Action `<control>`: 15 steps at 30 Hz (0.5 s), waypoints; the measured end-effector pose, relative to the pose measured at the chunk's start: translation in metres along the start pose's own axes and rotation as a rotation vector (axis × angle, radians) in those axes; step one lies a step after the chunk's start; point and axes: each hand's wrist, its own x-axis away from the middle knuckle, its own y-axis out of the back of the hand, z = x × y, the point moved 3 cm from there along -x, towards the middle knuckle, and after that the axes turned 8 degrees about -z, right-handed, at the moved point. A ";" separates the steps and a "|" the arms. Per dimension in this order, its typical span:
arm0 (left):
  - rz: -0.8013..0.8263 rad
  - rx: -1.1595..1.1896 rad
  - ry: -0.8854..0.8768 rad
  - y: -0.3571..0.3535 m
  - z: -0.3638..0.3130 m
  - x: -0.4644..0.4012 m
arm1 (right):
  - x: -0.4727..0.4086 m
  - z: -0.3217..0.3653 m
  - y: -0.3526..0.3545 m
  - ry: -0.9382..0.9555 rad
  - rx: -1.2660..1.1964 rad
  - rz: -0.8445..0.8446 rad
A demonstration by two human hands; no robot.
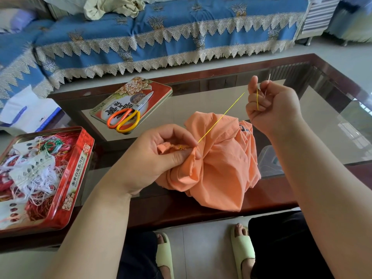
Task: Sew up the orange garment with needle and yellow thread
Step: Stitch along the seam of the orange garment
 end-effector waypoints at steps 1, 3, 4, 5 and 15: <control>0.009 -0.013 0.009 0.001 0.001 0.000 | 0.000 0.000 0.001 0.016 0.005 -0.029; 0.038 -0.006 0.031 0.002 0.002 0.000 | 0.000 0.001 0.003 0.082 0.020 -0.115; 0.055 0.004 0.042 0.002 0.003 0.000 | 0.000 0.002 0.005 0.126 0.034 -0.151; 0.068 0.012 0.047 0.002 0.003 0.000 | -0.001 0.004 0.005 0.169 0.063 -0.172; -0.147 0.219 -0.001 0.010 0.004 -0.005 | -0.001 -0.005 0.001 0.564 1.377 -0.187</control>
